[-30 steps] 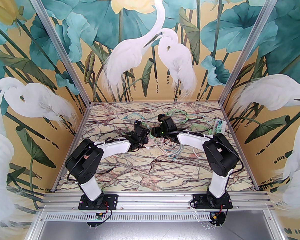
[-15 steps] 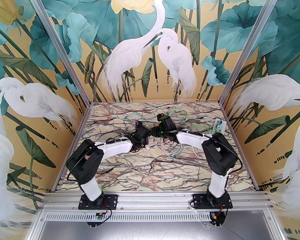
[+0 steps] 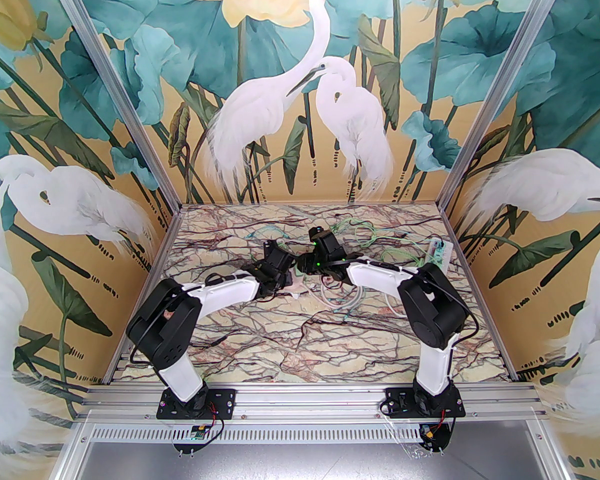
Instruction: Pull the plug off the socket
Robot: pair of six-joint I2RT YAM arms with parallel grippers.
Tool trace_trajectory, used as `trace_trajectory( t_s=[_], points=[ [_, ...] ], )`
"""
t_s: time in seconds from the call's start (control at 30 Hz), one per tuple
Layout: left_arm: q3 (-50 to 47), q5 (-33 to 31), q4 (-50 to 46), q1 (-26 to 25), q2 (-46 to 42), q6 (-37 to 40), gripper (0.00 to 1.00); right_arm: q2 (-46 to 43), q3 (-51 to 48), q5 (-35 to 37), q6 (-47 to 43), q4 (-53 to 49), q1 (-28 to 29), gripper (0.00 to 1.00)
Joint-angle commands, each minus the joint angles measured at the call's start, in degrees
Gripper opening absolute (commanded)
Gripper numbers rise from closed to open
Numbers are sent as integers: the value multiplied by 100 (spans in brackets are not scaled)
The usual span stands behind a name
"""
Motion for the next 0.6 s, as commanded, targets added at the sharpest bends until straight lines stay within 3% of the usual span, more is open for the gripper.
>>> trace_trajectory(
  t_s=[0.0,0.23,0.47,0.57],
  points=[
    [1,287,176,42,-472,-219,24,326,-123,96,-136,-770,125,35],
    [16,281,143,-23,-338,-102,23,260,-166,182,-149,-805,165,35],
    [479,-848,-524,-546,60,283,23,393,-115,75,-135,-760,208,35],
    [637,-982,-676,-637,260,336,22,456,-62,69,-141,-799,248,35]
  ],
)
